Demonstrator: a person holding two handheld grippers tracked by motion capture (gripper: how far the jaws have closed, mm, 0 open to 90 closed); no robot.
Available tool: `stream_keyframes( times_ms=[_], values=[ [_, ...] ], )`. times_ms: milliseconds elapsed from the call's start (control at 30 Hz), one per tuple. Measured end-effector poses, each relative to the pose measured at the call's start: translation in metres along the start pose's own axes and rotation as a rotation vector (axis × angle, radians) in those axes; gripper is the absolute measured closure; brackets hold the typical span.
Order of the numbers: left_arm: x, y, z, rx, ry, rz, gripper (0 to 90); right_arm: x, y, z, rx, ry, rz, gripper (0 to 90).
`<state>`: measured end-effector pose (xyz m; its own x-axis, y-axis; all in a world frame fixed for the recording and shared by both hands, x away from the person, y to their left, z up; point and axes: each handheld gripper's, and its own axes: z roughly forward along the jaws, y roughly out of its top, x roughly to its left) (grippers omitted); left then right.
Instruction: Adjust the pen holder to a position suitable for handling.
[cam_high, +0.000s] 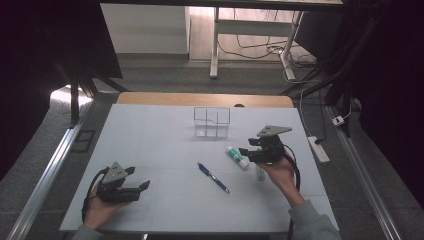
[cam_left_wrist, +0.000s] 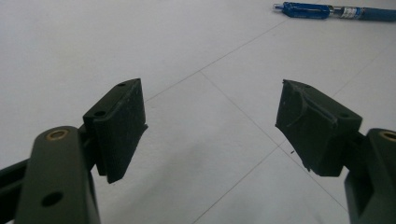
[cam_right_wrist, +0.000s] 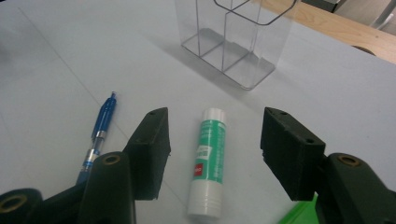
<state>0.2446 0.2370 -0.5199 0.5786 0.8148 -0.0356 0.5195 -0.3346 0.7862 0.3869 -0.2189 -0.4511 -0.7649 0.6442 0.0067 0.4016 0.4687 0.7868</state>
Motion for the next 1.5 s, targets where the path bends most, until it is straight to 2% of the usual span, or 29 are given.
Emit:
stream_keyframes(
  times_ms=[333, 567, 933, 1267, 1500],
  values=[
    [-0.001, 0.0, 0.001, 0.003, -0.003, 0.001, 23.8, 0.017, 0.0, -0.003, 0.019, 0.03, -0.022, 41.6],
    [0.0, 0.0, 0.002, 0.003, -0.004, -0.001, 23.8, 0.023, -0.001, -0.005, 0.033, 0.056, -0.019, 41.3],
    [0.0, 0.001, 0.005, 0.006, -0.013, 0.005, 23.8, 0.036, -0.011, -0.008, 0.097, 0.087, -0.014, 40.9],
    [-0.003, 0.003, 0.006, 0.009, -0.015, 0.02, 23.8, 0.052, -0.011, -0.001, 0.142, 0.108, -0.055, 39.7],
    [-0.005, 0.001, 0.004, 0.009, -0.008, 0.019, 23.8, 0.067, -0.003, 0.004, 0.164, 0.135, -0.099, 39.4]
  ],
)
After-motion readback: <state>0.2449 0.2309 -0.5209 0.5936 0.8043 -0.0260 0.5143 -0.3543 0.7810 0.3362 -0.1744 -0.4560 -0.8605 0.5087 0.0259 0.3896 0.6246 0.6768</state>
